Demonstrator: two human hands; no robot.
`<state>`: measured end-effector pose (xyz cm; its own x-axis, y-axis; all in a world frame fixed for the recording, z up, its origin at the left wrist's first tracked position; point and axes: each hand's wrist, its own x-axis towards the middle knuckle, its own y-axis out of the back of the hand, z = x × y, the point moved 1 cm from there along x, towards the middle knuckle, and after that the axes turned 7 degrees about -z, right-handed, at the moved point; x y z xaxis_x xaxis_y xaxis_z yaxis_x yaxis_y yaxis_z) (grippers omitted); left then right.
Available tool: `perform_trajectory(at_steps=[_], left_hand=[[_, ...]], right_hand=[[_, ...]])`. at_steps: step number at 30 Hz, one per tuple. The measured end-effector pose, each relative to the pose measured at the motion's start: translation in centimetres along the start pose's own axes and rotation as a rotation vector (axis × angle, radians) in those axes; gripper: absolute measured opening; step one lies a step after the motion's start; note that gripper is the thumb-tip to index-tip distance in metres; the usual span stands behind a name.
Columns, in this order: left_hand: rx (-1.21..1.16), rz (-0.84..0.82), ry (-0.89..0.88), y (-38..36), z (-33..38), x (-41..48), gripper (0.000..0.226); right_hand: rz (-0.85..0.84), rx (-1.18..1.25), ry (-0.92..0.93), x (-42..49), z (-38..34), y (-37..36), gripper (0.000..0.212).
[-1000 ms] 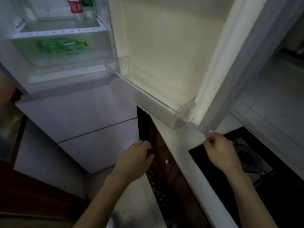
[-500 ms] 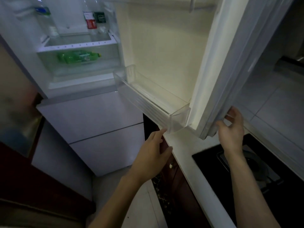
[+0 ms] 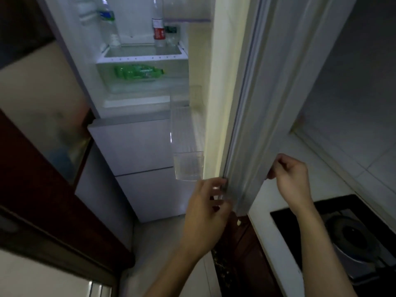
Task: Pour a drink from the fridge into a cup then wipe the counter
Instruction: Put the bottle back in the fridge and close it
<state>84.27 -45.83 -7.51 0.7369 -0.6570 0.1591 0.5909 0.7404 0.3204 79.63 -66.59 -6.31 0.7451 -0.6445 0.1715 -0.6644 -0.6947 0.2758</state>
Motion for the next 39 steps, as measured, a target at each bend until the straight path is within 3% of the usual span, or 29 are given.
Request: perform_trajectory(at_steps=[5,9,19,29,34,39], left_hand=[[0.051,0.217,0.015,4.3,-1.6,-2.0,0.037],[0.061,0.349,0.059,7.4,-2.7,-2.8,0.044],[0.04,0.501,0.134,15.2,-6.3,-2.0,0.043],[0.047,0.562,0.236,25.6,-9.7,2.9,0.045],[0.019,0.558,0.244,29.9,-10.8,5.2,0.045],[-0.052,0.531,0.264,33.6,-12.0,8.4,0.05]], right_hand=[[-0.232,0.031,0.111,0.8,-3.0,-5.7,0.032],[-0.32,0.052,0.186,1.5,-5.1,-10.6,0.033],[-0.514,0.032,0.286,2.0,-10.2,-19.9,0.019],[-0.486,-0.297,0.675,4.8,-14.6,-28.6,0.051],[-0.405,-0.502,0.712,7.3,-15.7,-32.7,0.061],[-0.436,-0.642,0.756,11.0,-14.6,-35.6,0.067]])
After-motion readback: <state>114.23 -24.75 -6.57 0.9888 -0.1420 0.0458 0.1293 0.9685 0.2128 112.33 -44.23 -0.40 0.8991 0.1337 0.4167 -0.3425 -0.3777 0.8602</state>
